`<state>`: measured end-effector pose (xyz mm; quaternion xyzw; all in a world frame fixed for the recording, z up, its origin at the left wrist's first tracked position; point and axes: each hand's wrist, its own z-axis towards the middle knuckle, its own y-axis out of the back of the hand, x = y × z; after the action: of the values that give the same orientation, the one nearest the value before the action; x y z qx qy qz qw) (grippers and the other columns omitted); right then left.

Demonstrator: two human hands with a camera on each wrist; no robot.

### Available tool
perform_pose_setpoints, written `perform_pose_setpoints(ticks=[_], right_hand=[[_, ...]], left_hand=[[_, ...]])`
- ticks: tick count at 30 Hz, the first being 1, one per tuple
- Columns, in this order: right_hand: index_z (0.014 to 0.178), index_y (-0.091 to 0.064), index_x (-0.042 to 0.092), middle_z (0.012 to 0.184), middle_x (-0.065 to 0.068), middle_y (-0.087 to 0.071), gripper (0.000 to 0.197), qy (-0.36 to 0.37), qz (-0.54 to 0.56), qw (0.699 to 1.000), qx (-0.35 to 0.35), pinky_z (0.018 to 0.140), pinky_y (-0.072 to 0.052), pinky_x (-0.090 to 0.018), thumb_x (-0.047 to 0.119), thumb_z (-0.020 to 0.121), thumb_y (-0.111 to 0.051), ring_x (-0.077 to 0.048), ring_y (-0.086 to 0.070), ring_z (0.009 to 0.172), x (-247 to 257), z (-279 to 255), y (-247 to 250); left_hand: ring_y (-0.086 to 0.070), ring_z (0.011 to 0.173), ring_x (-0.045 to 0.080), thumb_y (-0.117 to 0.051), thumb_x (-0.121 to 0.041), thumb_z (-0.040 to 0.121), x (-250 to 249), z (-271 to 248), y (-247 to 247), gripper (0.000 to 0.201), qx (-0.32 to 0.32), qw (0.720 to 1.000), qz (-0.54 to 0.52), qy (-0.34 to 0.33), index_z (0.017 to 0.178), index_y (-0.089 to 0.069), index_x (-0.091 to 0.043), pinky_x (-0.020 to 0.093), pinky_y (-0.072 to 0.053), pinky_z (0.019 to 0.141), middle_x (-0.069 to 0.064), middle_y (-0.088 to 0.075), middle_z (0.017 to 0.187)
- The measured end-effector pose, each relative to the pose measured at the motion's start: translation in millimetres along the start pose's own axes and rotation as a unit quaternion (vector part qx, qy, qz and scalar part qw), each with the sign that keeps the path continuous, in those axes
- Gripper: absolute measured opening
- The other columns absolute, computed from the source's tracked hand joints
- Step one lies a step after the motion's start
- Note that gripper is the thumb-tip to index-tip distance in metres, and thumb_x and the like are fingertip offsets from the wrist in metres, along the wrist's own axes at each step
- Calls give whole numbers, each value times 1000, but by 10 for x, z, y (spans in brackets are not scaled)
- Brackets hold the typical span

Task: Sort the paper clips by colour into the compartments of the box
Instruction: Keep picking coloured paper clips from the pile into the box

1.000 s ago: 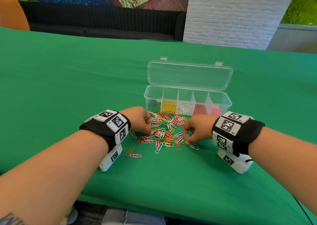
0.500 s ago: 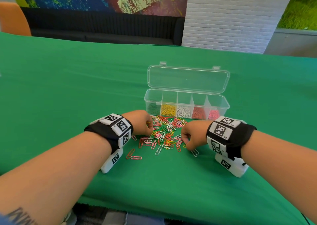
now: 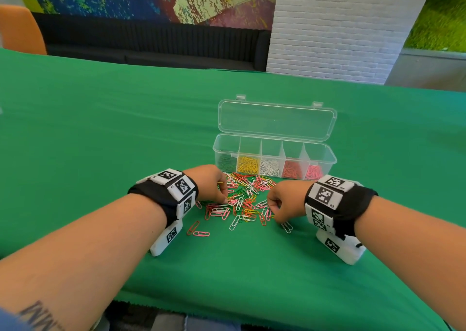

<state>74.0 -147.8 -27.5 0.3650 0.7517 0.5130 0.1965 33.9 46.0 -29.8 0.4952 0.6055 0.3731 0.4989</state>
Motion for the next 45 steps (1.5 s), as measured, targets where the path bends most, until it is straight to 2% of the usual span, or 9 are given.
perform_pose_setpoints(ticks=[4,11,17,21,23,27,34,39,45], right_hand=[[61,-47,23,62,8,-47,21,-5,1,1000,-4,51,-37,-18,15,78,-58,-6,-41,54,-12,6,3],[63,-36,20,63,4,-39,26,-32,44,997,-55,54,-34,-20,17,87,-47,-9,-34,57,-32,-44,32],[64,-37,19,62,1,-43,27,-61,221,971,-62,51,-34,-21,10,89,-39,-12,-36,54,-64,-64,68],[71,-40,19,61,0,-46,23,-70,304,948,-62,47,-35,-21,7,91,-39,-13,-38,51,-83,-61,52],[77,-44,18,61,-1,-44,22,-85,331,938,-51,45,-32,-21,2,90,-36,-13,-36,50,-90,-46,38],[78,-52,18,61,-1,-42,31,-124,360,923,-55,43,-30,-21,-1,90,-30,-13,-36,48,-134,-27,44],[77,-55,13,63,-5,-46,23,-143,421,895,-26,44,-35,-23,-3,90,-43,-14,-41,50,-232,63,239],[87,-51,4,67,-3,-44,14,-153,583,798,-23,38,-38,-15,11,96,-43,-10,-39,53,-234,144,501],[106,-45,-1,85,-16,-48,34,-145,708,688,-72,55,-47,-31,31,98,-36,-23,-51,69,-276,341,770]], left_hand=[[-41,56,9,-58,-20,85,-8,-8,-9,7,27,1000,-4,-4,88,-64,-17,18,-37,50,-1,-53,74],[-49,67,7,-62,-34,88,3,-11,17,14,11,998,-59,16,95,-65,-22,19,-36,55,-12,-54,74],[-45,63,12,-43,-28,97,-40,-35,57,10,6,995,-88,44,95,-48,-20,23,-36,54,-2,-49,76],[-56,104,28,-41,-8,98,-94,-63,42,23,13,992,-83,93,119,-46,-1,28,-46,82,17,-55,104],[-54,101,28,-39,-7,98,-85,-35,31,27,8,989,-106,98,122,-44,5,28,-44,87,7,-48,85],[-41,59,15,-27,-21,101,-7,22,21,22,12,985,-146,94,106,-45,-8,28,-40,56,2,-48,77],[-35,51,13,-35,-15,97,27,95,96,15,23,957,-252,140,86,-45,-15,22,-31,45,0,-42,67],[-36,48,9,-40,-35,99,-58,153,288,25,74,872,-445,187,86,-45,-14,14,-28,38,0,-42,63],[-53,62,18,-39,-44,97,-181,348,574,38,39,793,-585,166,93,-46,-7,21,-45,48,12,-52,84]])
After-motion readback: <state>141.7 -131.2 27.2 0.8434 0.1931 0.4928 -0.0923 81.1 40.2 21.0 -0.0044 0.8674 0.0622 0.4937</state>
